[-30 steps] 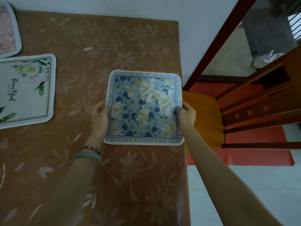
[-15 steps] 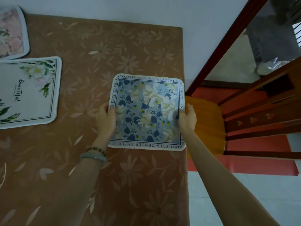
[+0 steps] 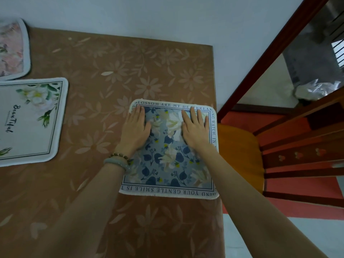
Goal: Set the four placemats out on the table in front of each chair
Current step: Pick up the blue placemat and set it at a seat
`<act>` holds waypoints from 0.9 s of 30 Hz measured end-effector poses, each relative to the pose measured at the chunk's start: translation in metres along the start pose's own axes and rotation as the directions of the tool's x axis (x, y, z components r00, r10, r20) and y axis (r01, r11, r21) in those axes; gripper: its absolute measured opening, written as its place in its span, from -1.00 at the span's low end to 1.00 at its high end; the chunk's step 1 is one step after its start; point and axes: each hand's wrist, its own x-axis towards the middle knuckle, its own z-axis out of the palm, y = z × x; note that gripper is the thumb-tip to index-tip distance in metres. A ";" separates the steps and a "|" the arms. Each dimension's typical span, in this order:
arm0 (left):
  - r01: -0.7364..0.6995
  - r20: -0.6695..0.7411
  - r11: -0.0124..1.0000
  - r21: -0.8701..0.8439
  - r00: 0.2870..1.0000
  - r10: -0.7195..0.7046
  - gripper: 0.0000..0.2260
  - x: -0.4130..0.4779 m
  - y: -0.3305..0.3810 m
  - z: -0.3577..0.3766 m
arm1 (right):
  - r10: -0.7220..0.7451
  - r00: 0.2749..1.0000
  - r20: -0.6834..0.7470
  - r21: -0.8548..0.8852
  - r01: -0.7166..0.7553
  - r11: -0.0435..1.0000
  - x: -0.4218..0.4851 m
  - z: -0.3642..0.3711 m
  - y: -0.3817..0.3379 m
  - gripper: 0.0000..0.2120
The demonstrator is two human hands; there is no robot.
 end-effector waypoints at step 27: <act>0.011 0.001 0.982 0.186 1.000 -0.012 -0.20 -0.192 0.005 0.049 | 0.040 0.999 0.015 -0.090 -0.038 0.995 -0.198 0.044 0.020 -0.35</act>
